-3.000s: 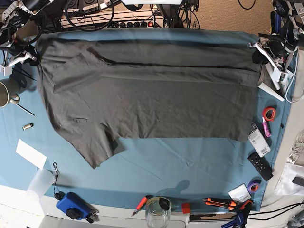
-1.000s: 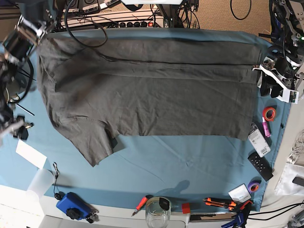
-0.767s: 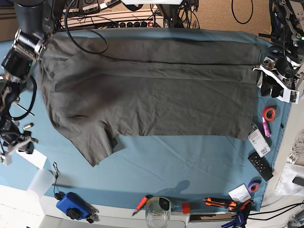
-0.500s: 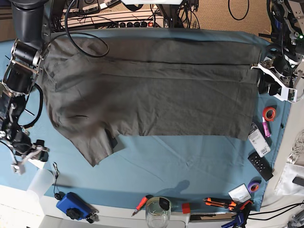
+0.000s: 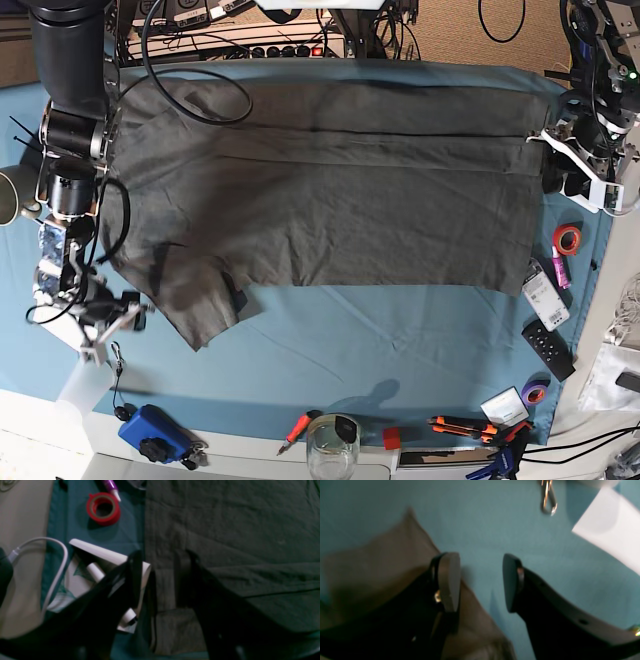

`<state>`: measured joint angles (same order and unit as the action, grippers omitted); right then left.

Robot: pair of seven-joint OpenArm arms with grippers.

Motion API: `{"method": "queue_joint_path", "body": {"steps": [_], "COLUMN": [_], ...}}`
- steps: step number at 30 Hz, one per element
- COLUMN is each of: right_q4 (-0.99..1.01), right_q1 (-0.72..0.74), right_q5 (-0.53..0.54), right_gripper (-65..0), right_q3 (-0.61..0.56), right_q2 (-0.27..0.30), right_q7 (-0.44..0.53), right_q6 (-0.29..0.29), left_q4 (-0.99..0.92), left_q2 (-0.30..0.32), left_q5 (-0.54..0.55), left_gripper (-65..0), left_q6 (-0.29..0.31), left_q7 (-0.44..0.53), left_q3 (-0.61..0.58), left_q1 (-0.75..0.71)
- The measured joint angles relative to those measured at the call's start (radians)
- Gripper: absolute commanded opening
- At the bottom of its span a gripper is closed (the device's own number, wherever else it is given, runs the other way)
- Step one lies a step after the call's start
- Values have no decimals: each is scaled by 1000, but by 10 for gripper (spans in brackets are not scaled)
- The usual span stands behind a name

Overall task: Fold the T-shirt properly
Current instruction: 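Release the shirt and move the right gripper down to the hem corner, then grasp the hem corner with the right gripper and drag it toward the collar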

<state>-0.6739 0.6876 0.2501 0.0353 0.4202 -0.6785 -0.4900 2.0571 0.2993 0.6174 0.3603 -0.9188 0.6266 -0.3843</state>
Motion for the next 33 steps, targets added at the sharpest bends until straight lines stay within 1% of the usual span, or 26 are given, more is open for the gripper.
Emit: {"method": "queue_joint_path", "body": {"steps": [3,8,12,16,17,19,22,23,25,29,31,33], "right_q4": [76,126,126,124,123,123,123,123,123,118,119,119], "right_q1": [-3,0,5,11,11,10,7,8,8,8,8,6], "right_q5": [-25,-18,-17,47,66,80,81,82,89,93,130,197], "right_gripper": [-372,-372,-372,-383,-402,-462,-616,-650,-650,-650,-650,-650], "right_q3": [1,1,1,2,2,2,3,3,3,3,3,3], "right_q2": [-4,-8,-19,-35,-37,-39,-38,-37,-35,-30,-23,-9], "right_q7": [36,47,14,-56,-69,-84,-95,-108,-115,-160,-180,-220], "right_q6": [0,0,-22,-39,-50,-56,-56,-56,-56,-53,-56,-56], "left_q4": [0,0,0,0,0,0,0,0,0,0,0,0], "left_q2": [0,0,0,0,0,0,0,0,0,0,0,0], "left_q5": [0,0,0,0,0,0,0,0,0,0,0,0], "left_gripper": [-433,-432,-433,-432,-433,-432,-432,-432,-433,-432,-433,-433], "left_q6": [0,0,0,0,0,0,0,0,0,0,0,0], "left_q7": [0,0,0,0,0,0,0,0,0,0,0,0], "left_q3": [0,0,0,0,0,0,0,0,0,0,0,0], "left_q1": [0,0,0,0,0,0,0,0,0,0,0,0]}}
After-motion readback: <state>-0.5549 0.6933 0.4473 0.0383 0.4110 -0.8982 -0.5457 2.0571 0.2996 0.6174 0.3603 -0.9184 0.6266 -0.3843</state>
